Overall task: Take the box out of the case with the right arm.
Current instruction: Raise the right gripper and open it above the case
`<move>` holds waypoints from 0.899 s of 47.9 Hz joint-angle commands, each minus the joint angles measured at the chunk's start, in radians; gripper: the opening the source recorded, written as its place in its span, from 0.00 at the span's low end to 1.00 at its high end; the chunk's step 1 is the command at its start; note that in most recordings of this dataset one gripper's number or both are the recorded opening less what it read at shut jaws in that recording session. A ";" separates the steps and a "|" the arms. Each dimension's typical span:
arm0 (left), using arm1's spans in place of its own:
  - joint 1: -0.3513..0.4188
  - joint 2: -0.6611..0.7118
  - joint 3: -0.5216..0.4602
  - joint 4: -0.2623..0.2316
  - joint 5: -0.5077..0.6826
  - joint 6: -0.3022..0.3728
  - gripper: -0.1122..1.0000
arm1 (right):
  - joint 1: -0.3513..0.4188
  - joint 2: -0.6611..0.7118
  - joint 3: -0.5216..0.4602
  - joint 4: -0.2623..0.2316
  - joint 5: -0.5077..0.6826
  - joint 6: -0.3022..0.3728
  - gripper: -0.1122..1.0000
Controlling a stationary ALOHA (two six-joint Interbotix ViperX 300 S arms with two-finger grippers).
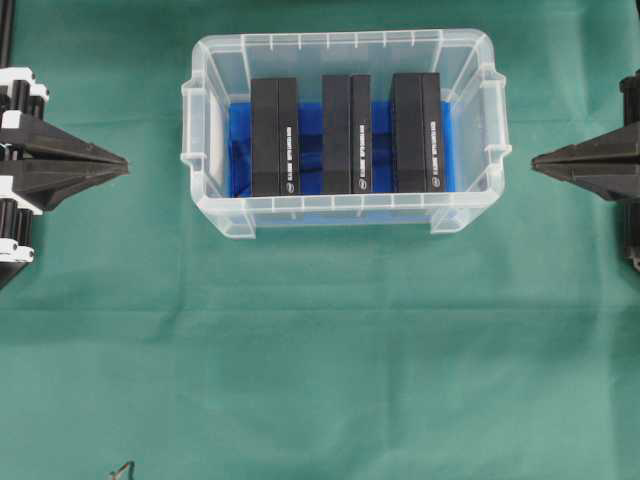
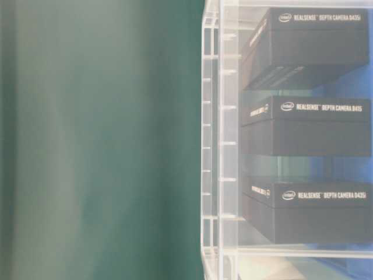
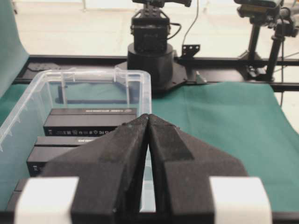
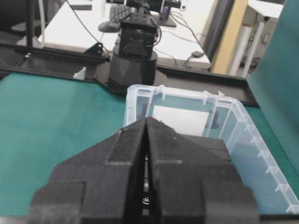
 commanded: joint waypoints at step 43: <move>-0.002 0.028 -0.449 0.023 0.517 -0.032 0.10 | 0.000 0.046 -0.423 0.005 0.476 0.051 0.10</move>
